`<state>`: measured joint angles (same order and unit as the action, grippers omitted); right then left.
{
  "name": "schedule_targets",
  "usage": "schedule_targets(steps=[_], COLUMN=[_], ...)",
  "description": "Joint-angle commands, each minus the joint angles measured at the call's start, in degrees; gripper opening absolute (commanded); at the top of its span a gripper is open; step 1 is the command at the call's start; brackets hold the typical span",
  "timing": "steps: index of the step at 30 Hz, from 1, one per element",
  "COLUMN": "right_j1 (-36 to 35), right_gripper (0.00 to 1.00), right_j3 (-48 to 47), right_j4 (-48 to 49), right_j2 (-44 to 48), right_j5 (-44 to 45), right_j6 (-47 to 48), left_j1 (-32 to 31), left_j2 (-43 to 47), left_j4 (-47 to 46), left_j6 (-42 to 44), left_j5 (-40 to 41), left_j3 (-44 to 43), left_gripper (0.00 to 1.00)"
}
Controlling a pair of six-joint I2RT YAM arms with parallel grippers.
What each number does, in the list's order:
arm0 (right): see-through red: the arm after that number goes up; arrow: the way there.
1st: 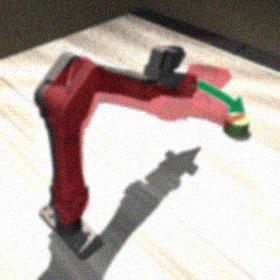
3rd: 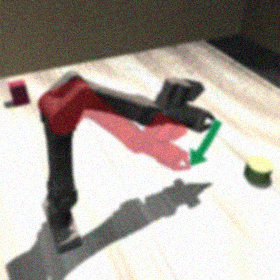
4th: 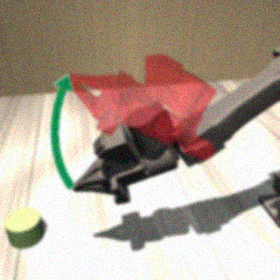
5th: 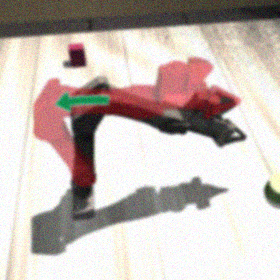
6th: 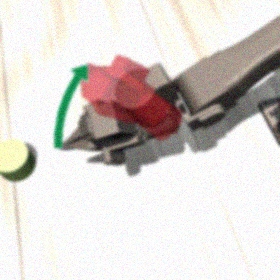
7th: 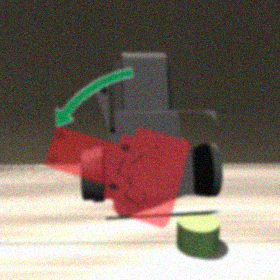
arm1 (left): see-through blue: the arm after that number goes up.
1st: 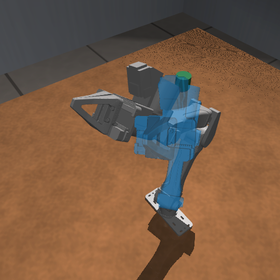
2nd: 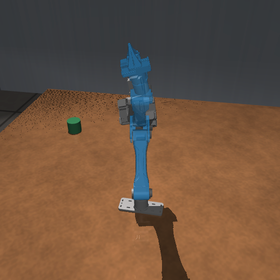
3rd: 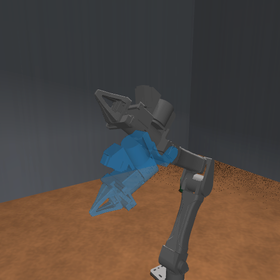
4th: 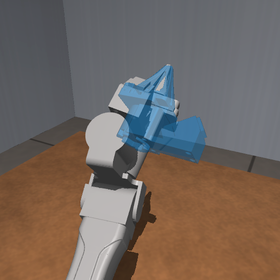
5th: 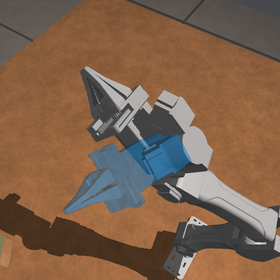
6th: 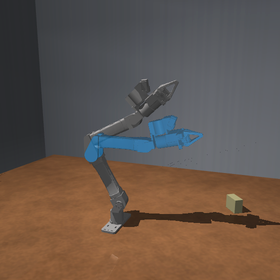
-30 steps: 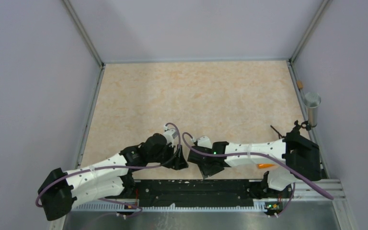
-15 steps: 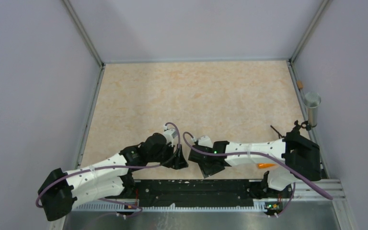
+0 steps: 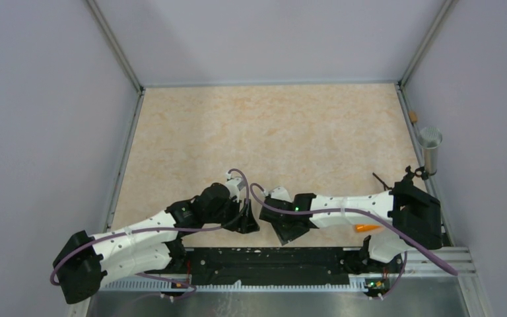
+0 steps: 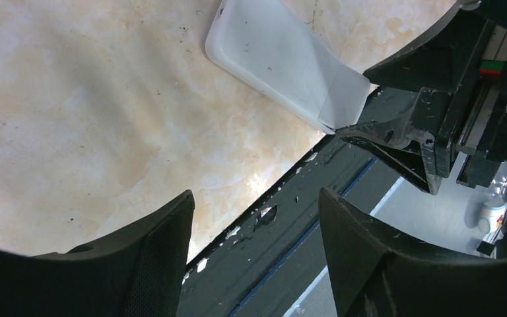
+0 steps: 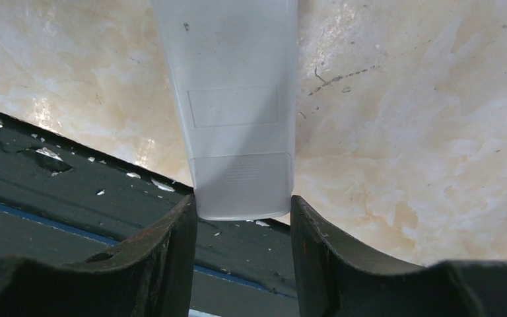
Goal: Load the batteries into the remote control
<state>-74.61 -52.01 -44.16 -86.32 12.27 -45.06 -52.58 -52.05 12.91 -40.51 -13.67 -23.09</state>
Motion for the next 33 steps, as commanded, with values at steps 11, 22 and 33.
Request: schedule_targets(steps=[11, 22, 33], right_j1=[1.8, 1.9, 1.8], right_gripper=[0.21, 0.47, 0.65], right_j3=[1.1, 0.9, -0.4], right_j4=[3.4, 3.5, 2.3], right_j2=[-0.2, 0.0, 3.1], right_j5=[-1.1, -1.0, 0.5], right_j6=[2.1, 1.8, 0.5], left_j1=[0.5, 0.6, 0.7], left_j2=[-0.6, -1.0, -1.0], left_j4=[-2.5, -2.4, -3.0], left_j6=[0.9, 1.0, 0.8], left_j5=[-0.7, -1.0, -1.6], left_j3=[-1.3, -1.6, -1.3], left_gripper=[0.7, 0.7, 0.71])
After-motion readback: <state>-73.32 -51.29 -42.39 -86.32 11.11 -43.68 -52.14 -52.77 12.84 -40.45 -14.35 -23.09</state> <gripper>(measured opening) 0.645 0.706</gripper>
